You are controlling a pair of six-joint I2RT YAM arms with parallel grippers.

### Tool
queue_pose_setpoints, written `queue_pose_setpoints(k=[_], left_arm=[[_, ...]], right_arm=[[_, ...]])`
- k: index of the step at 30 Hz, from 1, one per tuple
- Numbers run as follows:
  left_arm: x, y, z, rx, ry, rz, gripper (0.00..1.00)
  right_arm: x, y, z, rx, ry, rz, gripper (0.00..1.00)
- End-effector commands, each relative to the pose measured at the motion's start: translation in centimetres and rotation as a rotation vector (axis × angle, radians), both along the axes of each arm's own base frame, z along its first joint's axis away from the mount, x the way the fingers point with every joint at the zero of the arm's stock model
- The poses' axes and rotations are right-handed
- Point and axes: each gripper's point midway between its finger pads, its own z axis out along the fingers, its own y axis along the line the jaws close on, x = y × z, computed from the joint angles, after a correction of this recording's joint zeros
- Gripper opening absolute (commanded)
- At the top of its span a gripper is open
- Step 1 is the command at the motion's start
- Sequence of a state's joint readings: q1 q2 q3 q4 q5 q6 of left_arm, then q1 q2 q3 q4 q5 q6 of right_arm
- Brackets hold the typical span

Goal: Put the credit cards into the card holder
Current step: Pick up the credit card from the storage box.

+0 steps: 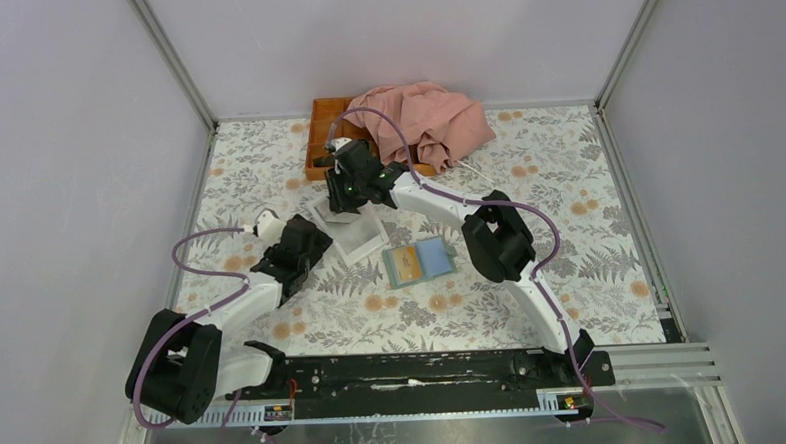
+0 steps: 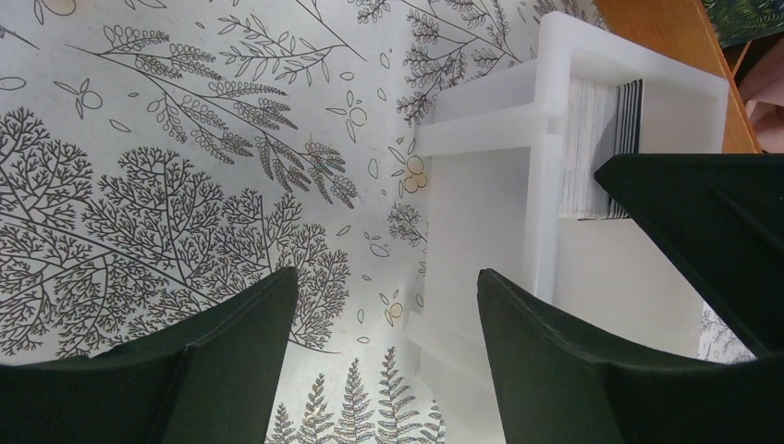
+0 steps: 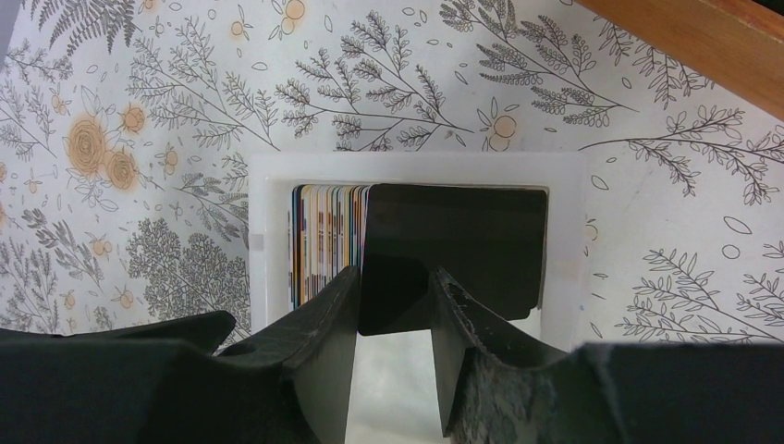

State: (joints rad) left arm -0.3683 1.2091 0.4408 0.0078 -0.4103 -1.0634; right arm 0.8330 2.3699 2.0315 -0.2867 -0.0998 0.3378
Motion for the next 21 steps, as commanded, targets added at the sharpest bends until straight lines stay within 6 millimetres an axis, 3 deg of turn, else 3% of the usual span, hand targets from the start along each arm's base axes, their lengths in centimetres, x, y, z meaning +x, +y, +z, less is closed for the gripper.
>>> queue_pose_setpoints(k=[1, 21], left_arm=[[0.8, 0.0, 0.7, -0.009, -0.039, 0.005, 0.78], [0.7, 0.1, 0.8, -0.014, -0.039, 0.007, 0.78]], right_arm=[[-1.3, 1.8, 5.5, 0.102, -0.046, 0.051, 0.40], [-1.5, 1.1, 7.1, 0.090, -0.096, 0.034, 0.35]])
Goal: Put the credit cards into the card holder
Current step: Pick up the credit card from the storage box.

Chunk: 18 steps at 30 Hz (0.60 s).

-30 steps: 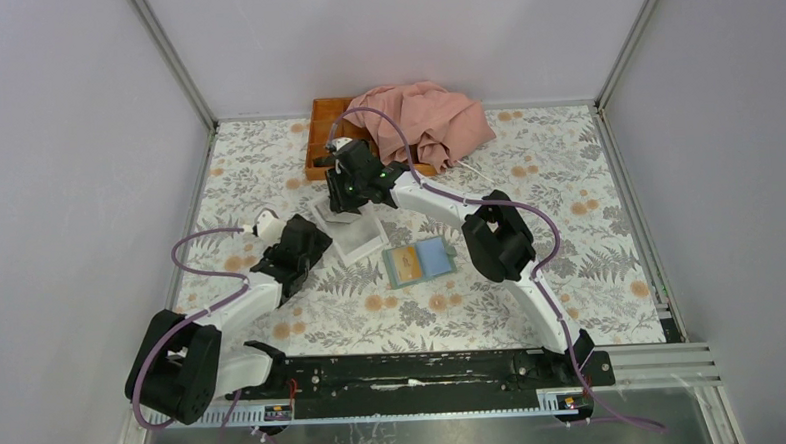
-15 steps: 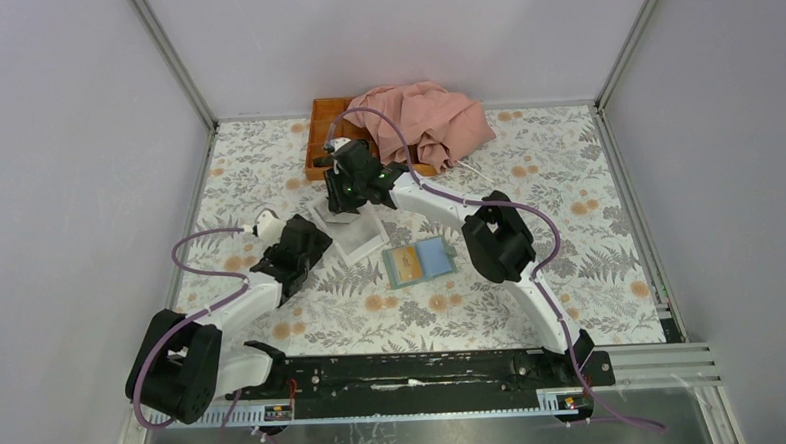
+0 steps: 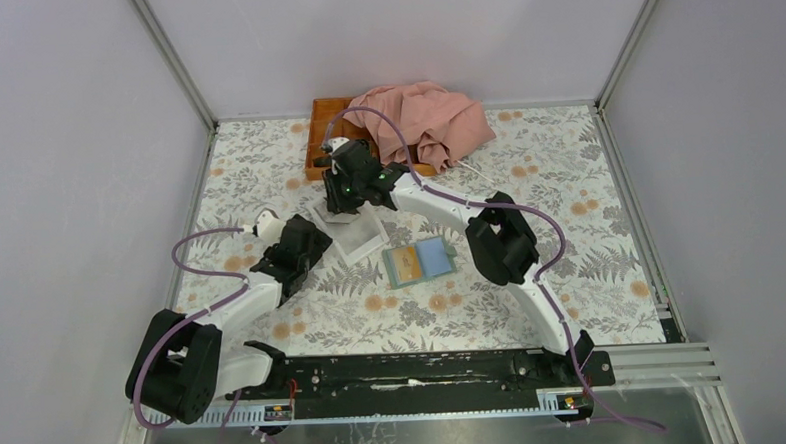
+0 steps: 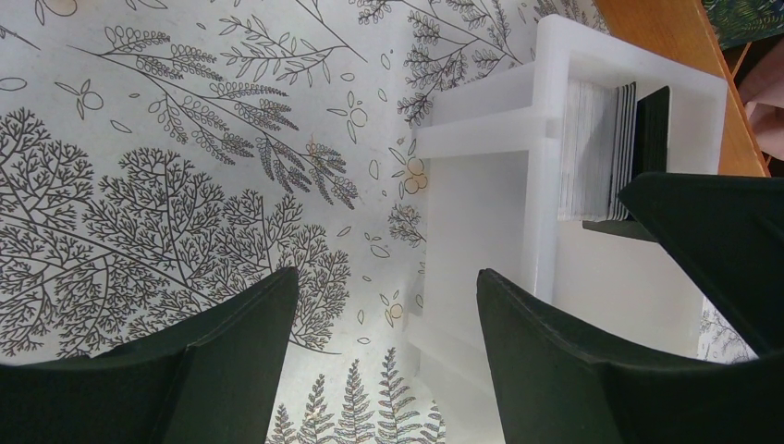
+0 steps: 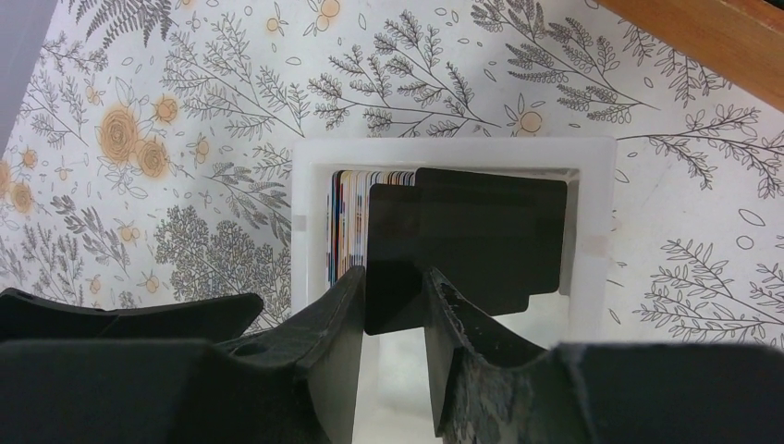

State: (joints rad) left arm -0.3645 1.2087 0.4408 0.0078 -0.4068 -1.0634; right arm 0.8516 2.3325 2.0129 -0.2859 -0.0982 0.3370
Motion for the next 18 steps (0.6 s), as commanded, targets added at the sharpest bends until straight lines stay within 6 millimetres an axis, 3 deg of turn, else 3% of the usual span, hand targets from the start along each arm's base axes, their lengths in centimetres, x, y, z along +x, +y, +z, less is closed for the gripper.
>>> queue_pose_setpoints(k=[1, 10, 16, 18], left_arm=[[0.7, 0.0, 0.8, -0.012, -0.040, 0.006, 0.78], [0.6, 0.2, 1.2, -0.007, -0.044, 0.011, 0.78], [0.6, 0.4, 1.8, 0.003, -0.070, 0.007, 0.79], [0.6, 0.7, 1.9, 0.016, -0.067, 0.014, 0.81]], right_arm=[[-0.3, 0.5, 5.7, 0.071, -0.090, 0.010, 0.35], [0.8, -1.6, 6.8, 0.012, -0.221, -0.069, 0.23], [1.7, -2.8, 6.9, -0.025, -0.295, -0.101, 0.02], [1.9, -3.3, 6.8, -0.044, -0.318, -0.117, 0.00]])
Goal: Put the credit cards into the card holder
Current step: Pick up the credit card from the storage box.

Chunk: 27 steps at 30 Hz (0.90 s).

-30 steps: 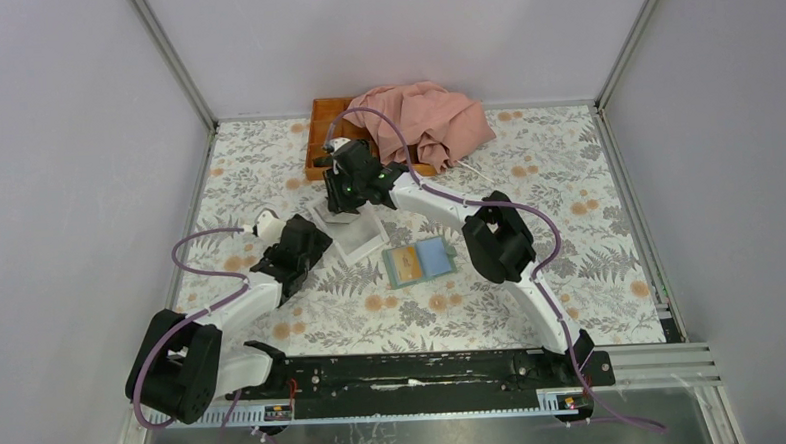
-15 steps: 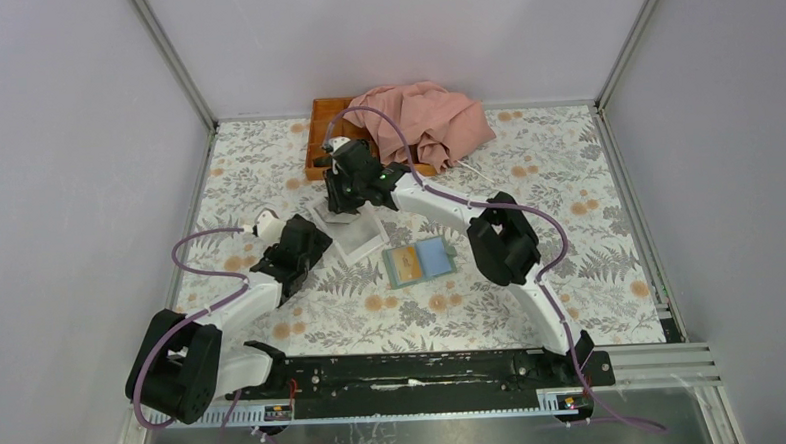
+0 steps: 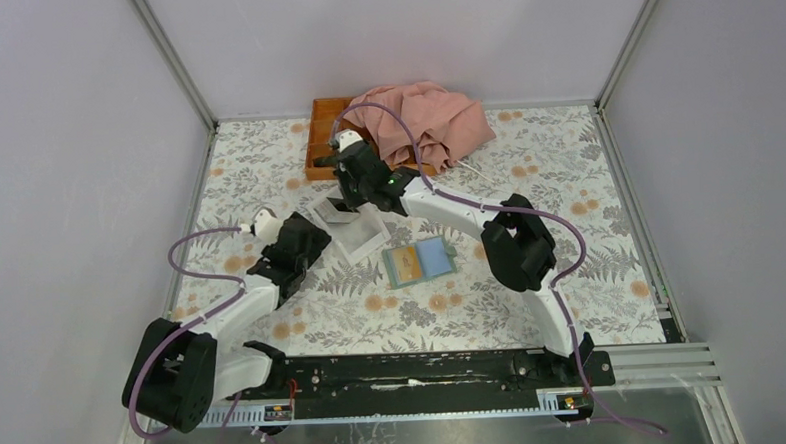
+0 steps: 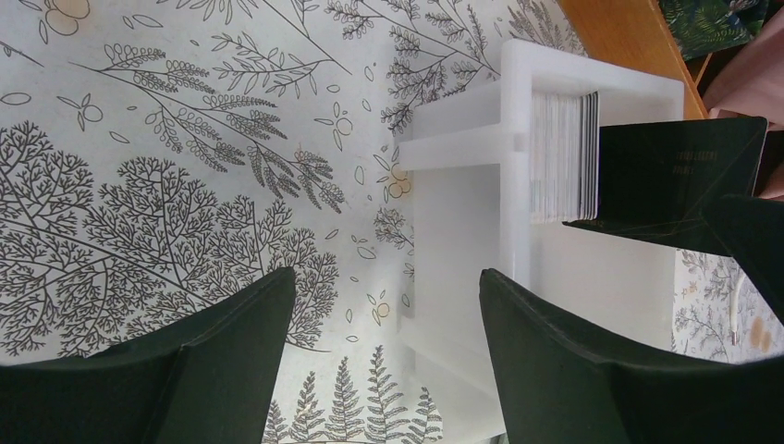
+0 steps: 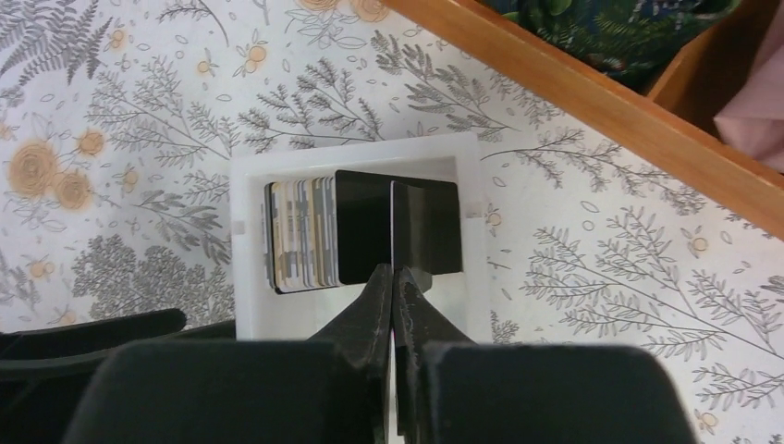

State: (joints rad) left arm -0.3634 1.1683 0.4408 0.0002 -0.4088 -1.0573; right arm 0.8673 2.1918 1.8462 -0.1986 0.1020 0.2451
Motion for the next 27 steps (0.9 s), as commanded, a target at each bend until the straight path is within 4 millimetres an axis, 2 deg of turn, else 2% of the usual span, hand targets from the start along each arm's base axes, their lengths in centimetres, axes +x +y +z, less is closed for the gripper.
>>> queue_pose_setpoints(k=[1, 10, 13, 18, 22, 27], left_arm=[[0.5, 0.6, 0.9, 0.023, -0.039, 0.012, 0.81], [1.0, 0.5, 2.9, 0.021, -0.072, 0.010, 0.84], [1.2, 0.5, 4.1, 0.032, -0.094, 0.001, 0.86], [1.4, 0.1, 6.0, 0.028, -0.148, -0.037, 0.88], [1.6, -1.3, 7.2, -0.006, -0.209, -0.121, 0.89], [1.5, -5.3, 9.7, -0.097, -0.348, -0.337, 0.89]], right_arm=[[0.9, -0.3, 4.4, 0.034, -0.144, -0.033, 0.00], [0.2, -2.7, 6.1, 0.037, -0.203, -0.063, 0.00], [-0.7, -3.5, 6.0, 0.052, -0.195, -0.063, 0.00], [-2.7, -4.6, 7.4, 0.125, -0.180, -0.056, 0.00], [-5.0, -5.7, 8.8, 0.193, -0.150, -0.039, 0.00], [-9.5, -8.6, 9.7, 0.296, -0.095, -0.013, 0.00]])
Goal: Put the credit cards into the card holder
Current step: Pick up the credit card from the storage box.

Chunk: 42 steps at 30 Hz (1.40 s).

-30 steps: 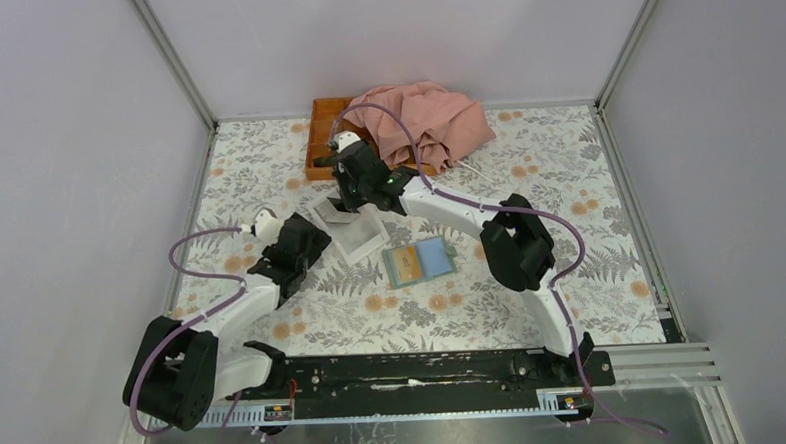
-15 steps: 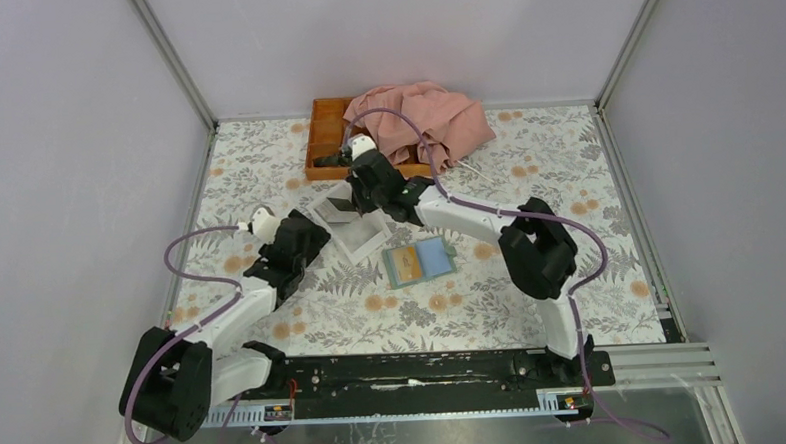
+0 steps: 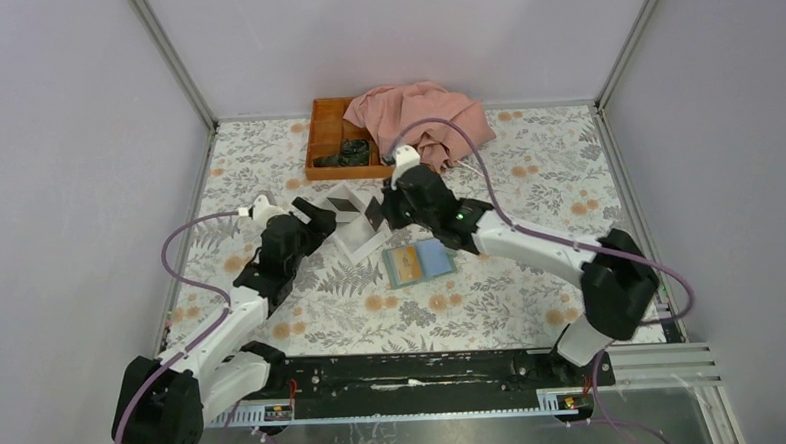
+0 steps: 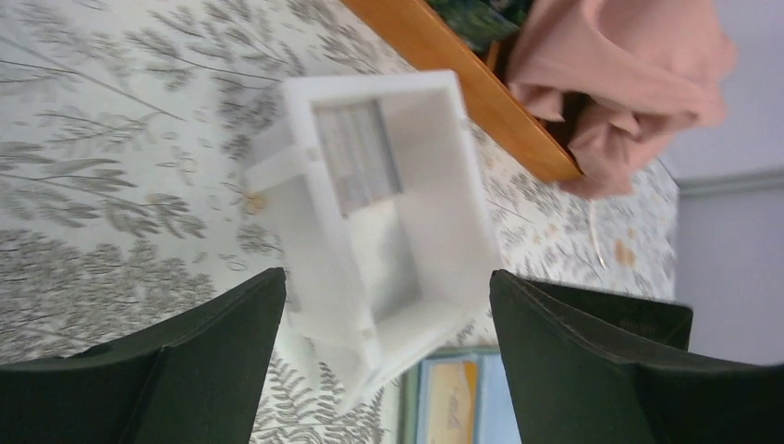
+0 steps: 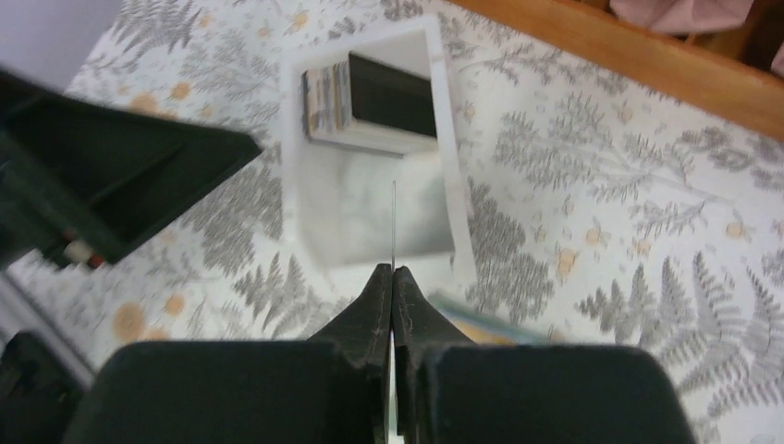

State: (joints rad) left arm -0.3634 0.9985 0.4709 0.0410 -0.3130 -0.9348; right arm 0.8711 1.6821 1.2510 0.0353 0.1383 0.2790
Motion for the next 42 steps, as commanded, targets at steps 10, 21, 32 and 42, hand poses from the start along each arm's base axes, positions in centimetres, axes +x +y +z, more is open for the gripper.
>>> queue_pose_setpoints(k=[10, 21, 32, 42], left_arm=[[-4.0, -13.0, 7.0, -0.217, -0.407, -0.797, 0.83], [-10.7, -18.5, 6.8, -0.317, -0.462, -1.211, 0.71], [-14.4, -20.1, 5.1, -0.392, -0.428, -1.408, 0.66], [-16.3, -20.7, 4.3, -0.479, -0.397, -1.528, 0.54]], right_arm=[[-12.4, -6.9, 3.9, 0.346, 0.117, 0.112, 0.00], [-17.3, -10.8, 2.0, 0.414, 0.239, 0.095, 0.00], [-18.3, -11.5, 1.6, 0.449, 0.283, 0.089, 0.00], [-17.9, -10.7, 0.0, 0.431, 0.335, 0.102, 0.00]])
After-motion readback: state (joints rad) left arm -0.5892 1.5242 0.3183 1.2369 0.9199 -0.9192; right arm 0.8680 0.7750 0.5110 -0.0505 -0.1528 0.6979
